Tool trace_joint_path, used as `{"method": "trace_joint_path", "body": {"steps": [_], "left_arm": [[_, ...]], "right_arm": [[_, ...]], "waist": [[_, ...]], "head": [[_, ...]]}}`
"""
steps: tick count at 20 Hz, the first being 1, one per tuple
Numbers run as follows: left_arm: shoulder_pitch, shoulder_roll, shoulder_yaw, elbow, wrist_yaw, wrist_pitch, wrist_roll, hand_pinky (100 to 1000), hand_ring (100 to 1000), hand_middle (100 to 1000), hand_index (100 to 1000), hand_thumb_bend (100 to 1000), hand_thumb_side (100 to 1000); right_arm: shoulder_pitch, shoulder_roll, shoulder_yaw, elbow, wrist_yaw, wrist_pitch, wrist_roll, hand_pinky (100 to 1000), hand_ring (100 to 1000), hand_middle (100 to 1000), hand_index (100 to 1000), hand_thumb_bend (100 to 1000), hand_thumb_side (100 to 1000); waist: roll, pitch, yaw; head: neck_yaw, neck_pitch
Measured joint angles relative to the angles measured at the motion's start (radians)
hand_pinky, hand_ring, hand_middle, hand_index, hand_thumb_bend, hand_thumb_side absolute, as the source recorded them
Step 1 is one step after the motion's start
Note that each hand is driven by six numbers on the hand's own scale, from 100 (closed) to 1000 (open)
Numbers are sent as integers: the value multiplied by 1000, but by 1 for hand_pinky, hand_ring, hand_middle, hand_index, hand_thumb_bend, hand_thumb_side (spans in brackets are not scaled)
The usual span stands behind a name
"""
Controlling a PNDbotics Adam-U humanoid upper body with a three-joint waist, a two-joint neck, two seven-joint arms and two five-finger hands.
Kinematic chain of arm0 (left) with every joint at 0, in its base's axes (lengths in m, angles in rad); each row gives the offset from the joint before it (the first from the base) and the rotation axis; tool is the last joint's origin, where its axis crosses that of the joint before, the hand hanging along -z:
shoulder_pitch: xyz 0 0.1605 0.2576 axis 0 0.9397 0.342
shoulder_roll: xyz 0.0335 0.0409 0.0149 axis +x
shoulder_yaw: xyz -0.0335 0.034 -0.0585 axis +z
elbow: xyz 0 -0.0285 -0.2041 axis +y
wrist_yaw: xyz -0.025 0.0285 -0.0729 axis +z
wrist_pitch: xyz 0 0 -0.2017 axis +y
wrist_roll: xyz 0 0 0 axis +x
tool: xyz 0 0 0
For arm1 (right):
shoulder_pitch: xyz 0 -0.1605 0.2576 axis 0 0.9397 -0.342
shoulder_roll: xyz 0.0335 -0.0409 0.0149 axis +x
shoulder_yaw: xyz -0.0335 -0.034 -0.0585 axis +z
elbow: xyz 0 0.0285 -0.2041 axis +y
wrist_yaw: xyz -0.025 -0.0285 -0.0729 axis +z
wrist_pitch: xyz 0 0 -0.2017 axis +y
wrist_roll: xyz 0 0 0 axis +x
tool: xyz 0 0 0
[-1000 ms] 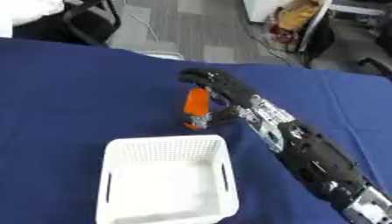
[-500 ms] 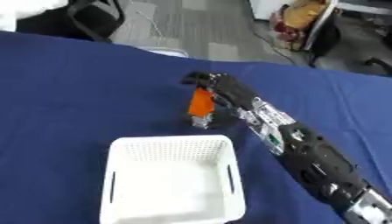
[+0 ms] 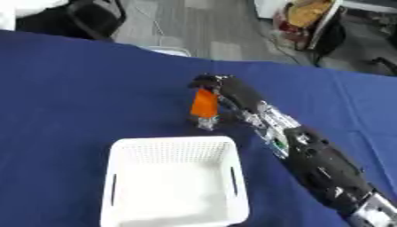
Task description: Pick up objects on the table and place them in the box.
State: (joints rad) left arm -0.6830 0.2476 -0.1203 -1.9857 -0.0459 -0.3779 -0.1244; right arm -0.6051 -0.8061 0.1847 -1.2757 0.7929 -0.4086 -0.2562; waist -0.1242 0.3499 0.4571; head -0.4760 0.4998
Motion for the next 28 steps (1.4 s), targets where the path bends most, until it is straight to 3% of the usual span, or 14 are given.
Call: {"method": "trace_joint_path", "body": {"steps": [8,14,21,24,26,28], "left_arm": [[-8,-1,0,0,-1,-1,0,894,798,883,890,180,938],[-9,-1,0,0,-1,-5,1,894,798,883,890,180,938],[-10,-1,0,0,-1,-8,0,894,798,883,889,180,937],[-10,-1,0,0,-1,-8,0,894,798,883,889,179,936],[-10,-1,0,0,-1,-8,0,894,798,883,889,179,936],[-10,-1,0,0,-1,-8,0,894,798,883,889,179,936]], "right_arm": [[0,15,-6,16,7,-6,-54,100,300,514,630,577,994],[0,16,-13,18,5,-14,-111,100,102,353,445,614,841],[1,19,-13,23,16,-23,-186,100,100,108,257,570,727],[4,25,-13,25,24,-24,-213,100,100,100,183,537,693],[5,25,-13,25,29,-23,-226,100,100,100,143,438,647],[6,25,-13,25,30,-21,-234,100,100,100,122,410,641]], "waist": [[0,10,7],[0,16,9],[0,18,10],[0,18,10],[0,18,9],[0,19,7]], "head": [[0,-4],[0,-8],[0,-9],[0,-9],[0,-9],[0,-9]]}}
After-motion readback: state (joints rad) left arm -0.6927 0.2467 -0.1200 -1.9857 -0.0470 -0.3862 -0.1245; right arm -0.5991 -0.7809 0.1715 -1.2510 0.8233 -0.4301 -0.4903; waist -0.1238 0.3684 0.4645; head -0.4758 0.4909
